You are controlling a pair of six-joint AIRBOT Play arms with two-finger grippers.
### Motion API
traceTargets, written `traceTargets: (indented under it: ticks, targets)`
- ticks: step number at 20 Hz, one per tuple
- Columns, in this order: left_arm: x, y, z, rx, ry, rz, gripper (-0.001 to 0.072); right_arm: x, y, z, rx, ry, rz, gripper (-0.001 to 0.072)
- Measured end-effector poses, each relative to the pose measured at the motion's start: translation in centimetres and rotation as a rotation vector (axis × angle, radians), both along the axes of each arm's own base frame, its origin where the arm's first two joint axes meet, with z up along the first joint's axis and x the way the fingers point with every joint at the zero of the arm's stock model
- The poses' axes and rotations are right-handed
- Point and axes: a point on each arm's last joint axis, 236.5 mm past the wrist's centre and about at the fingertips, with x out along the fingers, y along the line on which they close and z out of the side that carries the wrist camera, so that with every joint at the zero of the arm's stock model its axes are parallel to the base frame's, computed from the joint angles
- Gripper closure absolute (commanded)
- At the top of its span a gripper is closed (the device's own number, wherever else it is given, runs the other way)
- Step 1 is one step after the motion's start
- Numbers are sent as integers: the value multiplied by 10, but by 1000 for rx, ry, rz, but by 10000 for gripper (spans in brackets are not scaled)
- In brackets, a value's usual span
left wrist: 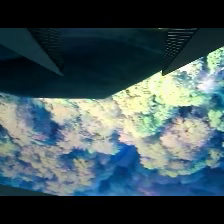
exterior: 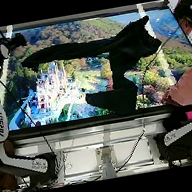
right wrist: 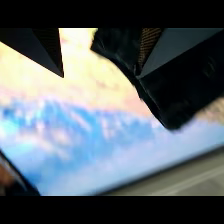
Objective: Fold the clothes and pants, and hang the long-sleeved shirts on hangers.
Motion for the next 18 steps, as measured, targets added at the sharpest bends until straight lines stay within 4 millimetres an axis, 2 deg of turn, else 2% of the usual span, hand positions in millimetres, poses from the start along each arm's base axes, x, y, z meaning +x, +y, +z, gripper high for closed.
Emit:
traceTargets:
  ticks: [3, 6, 12, 15, 18]
  targets:
    - [-3, -31, 2, 15, 11, -57, 17, -31, -5, -64, 204, 180, -14, 147]
    - [-10, -61, -4, 18, 47, -103, 17, -42, 12, -114, 380, 286, 6, 151]
    - [-42, -112, -37, 14, 227, -161, 18, -31, 43, -181, 589, 342, 12, 167]
    - [-54, -133, -46, 24, 276, -194, 18, -20, 54, -201, 685, 318, 0, 169]
    - [-63, -147, -52, 31, 314, -215, 18, -10, 60, -212, 730, 287, -16, 188]
